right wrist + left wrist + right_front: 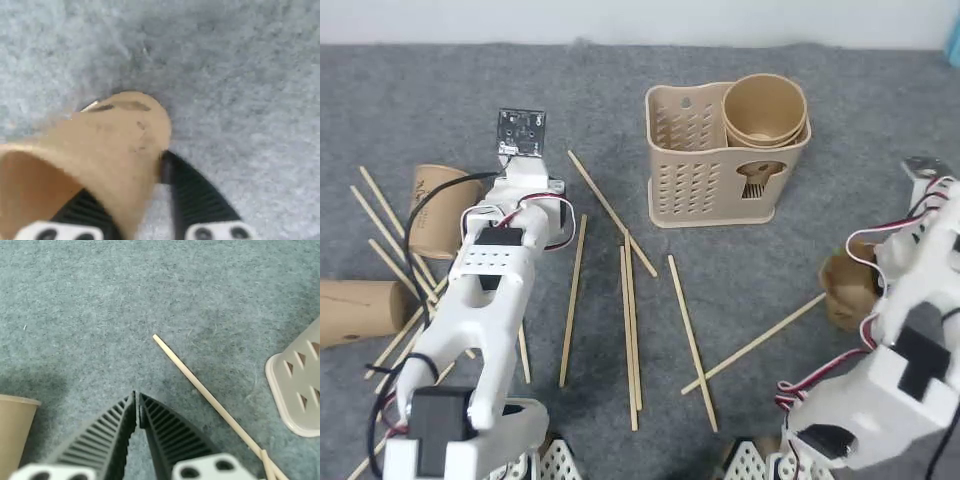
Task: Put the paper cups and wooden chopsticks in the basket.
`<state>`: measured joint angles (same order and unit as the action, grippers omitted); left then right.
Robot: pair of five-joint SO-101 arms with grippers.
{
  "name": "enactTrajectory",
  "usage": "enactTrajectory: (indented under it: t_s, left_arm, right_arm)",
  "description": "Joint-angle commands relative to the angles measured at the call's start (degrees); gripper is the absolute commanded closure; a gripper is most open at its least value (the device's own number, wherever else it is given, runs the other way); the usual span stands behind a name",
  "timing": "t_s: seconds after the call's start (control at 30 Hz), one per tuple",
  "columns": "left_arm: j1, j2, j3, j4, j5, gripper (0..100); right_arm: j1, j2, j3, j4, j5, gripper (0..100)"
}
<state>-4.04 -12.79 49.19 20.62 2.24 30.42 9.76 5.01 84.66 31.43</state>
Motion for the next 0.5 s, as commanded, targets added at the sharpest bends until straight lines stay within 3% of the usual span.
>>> enactTrajectory:
  t_s: [0.0, 0.23, 0.47]
  left_arm:
    - [0.44, -0.35, -0.22, -1.32, -0.44, 99]
    - [0.53, -0.35, -0.22, -1.32, -0.44, 99]
    - [0.53, -0.35, -0.22, -1.32, -0.44, 99]
  right_arm:
    - [-0.48, -0.66, -7.65, 3.91, -0.62, 99.3]
    - [-0.92, -0.57, -31.82, 17.01, -6.68, 99.1]
    - [-3.65, -0.66, -57.93, 18.07, -16.7, 99.1]
